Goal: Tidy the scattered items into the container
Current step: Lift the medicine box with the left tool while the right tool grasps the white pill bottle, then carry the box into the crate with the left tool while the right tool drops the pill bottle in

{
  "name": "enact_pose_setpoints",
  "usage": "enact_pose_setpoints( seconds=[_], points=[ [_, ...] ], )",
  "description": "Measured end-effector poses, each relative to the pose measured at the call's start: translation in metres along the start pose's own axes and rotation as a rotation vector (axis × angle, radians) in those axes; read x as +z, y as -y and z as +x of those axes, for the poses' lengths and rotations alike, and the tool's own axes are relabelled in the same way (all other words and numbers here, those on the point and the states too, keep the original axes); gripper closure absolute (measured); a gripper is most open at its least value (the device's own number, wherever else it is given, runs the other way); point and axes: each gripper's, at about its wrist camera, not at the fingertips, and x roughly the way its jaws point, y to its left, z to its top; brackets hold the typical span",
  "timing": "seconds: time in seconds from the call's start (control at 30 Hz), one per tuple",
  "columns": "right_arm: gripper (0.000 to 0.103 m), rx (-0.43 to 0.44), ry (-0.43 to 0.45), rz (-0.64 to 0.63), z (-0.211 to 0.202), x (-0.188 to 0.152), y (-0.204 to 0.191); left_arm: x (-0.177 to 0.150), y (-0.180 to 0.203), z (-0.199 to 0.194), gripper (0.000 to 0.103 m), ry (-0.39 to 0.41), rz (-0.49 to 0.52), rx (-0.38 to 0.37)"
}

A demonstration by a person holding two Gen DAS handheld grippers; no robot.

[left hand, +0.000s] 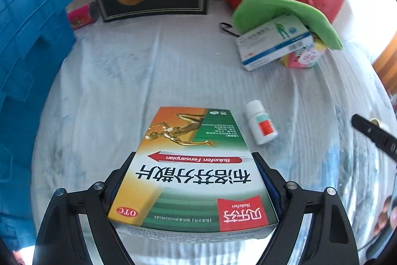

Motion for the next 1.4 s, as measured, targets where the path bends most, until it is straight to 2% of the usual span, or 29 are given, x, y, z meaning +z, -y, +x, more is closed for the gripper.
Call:
enact_pose_setpoints(
  seconds=[0.03, 0.2, 0.27, 0.4, 0.43, 0.47, 0.6, 0.83, 1.03, 1.17, 1.4],
  points=[
    [0.046, 0.031, -0.012, -0.035, 0.004, -0.001, -0.012, 0.001, -0.001, 0.001, 0.016, 0.003, 0.003, 0.011],
    [0.050, 0.148, -0.064, -0.217, 0.030, -0.004, -0.086, 0.003, -0.026, 0.003, 0.016, 0.004, -0.021, 0.062],
    [0.050, 0.153, -0.085, -0.267, 0.043, -0.006, -0.111, 0.002, -0.037, 0.007, 0.016, -0.006, -0.033, 0.066],
    [0.050, 0.089, -0.110, -0.337, 0.065, -0.014, -0.134, -0.006, -0.047, 0.021, 0.016, -0.041, -0.044, 0.053],
    [0.058, 0.076, -0.105, -0.359, 0.068, -0.017, -0.137, -0.007, -0.049, 0.023, 0.016, -0.042, -0.051, 0.048],
    [0.076, 0.064, -0.102, -0.379, 0.071, -0.020, -0.141, -0.008, -0.049, 0.022, 0.017, -0.038, -0.054, 0.044],
    [0.075, 0.093, -0.110, -0.398, 0.068, -0.023, -0.144, -0.007, -0.047, 0.007, 0.017, 0.002, -0.044, 0.023],
    [0.075, 0.123, -0.011, -0.396, 0.016, -0.023, -0.146, -0.009, -0.043, -0.032, 0.017, 0.082, -0.039, 0.004],
    [0.075, 0.129, 0.087, -0.398, -0.038, -0.024, -0.152, -0.016, -0.043, -0.084, 0.017, 0.173, -0.035, 0.000],
    [0.075, 0.133, 0.150, -0.404, -0.073, -0.030, -0.162, -0.029, -0.046, -0.122, 0.016, 0.236, -0.032, 0.003],
    [0.075, 0.137, 0.266, -0.438, -0.158, -0.058, -0.172, -0.058, -0.051, -0.194, 0.016, 0.357, -0.042, 0.023]
  ],
)
